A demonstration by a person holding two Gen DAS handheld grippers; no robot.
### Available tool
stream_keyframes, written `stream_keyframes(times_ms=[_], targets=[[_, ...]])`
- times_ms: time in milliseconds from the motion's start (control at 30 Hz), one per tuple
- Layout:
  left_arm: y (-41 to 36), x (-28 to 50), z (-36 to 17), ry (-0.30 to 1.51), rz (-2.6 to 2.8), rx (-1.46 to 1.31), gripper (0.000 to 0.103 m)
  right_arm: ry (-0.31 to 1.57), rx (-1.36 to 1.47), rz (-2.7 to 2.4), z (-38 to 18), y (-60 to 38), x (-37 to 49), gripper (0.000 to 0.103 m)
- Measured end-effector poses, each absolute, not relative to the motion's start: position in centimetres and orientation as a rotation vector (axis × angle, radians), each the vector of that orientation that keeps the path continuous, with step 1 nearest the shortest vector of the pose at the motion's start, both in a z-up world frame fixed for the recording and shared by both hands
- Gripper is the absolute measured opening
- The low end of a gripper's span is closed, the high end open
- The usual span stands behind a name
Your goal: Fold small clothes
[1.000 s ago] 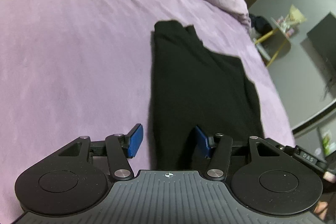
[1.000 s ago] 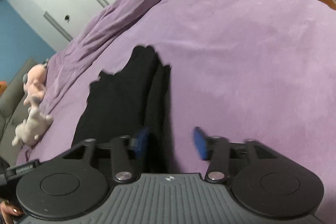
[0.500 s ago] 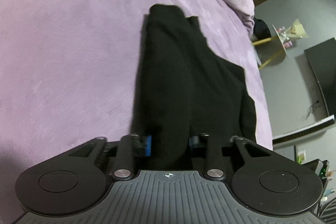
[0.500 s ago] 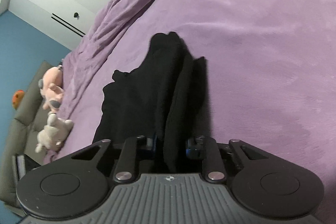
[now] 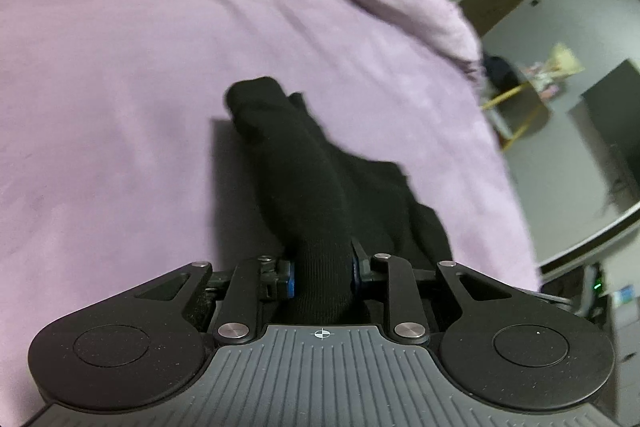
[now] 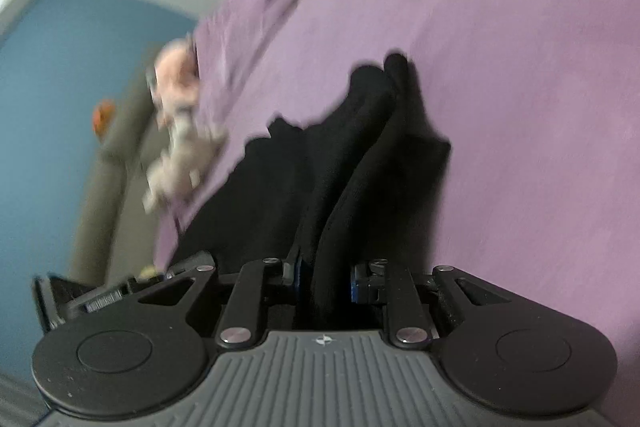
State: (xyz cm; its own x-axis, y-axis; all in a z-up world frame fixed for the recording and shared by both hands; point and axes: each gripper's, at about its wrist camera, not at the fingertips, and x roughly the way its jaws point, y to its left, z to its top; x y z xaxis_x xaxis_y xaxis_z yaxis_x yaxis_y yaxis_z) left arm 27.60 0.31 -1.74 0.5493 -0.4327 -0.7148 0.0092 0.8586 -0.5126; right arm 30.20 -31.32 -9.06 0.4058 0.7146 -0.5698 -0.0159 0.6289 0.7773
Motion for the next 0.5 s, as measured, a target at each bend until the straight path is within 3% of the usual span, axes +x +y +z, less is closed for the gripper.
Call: stream_keyframes(times_ms=[133,233,267,400,500], targets=[[1.5,26.1,-1.9,0.985,-0.129,-0.399,0.035,0.949,0.566,0.319,-5.4,-30.9,28.1,0.034],[0.7,26.4,-0.2,0.885,-0.048,-0.297,0.038,0.773,0.436,0.189,-1.9,-29.6,27.5,0.035],[0.1,26.8,0.1,0.863,-0.037,-0.274,0.046,0.745,0.416,0.196,-1.1,-28.7,27.5,0.035],[-3.4,29.6,-1.0,0.786,-0.008,-0.151,0.065,0.826,0.401,0.272,-2.4,-23.8,30.7,0.035],[-4.8,32.6,-3.5,0.807,0.077,-0.069,0.065,0.863,0.278,0.212,-5.2,-20.5,33.2,0.033]])
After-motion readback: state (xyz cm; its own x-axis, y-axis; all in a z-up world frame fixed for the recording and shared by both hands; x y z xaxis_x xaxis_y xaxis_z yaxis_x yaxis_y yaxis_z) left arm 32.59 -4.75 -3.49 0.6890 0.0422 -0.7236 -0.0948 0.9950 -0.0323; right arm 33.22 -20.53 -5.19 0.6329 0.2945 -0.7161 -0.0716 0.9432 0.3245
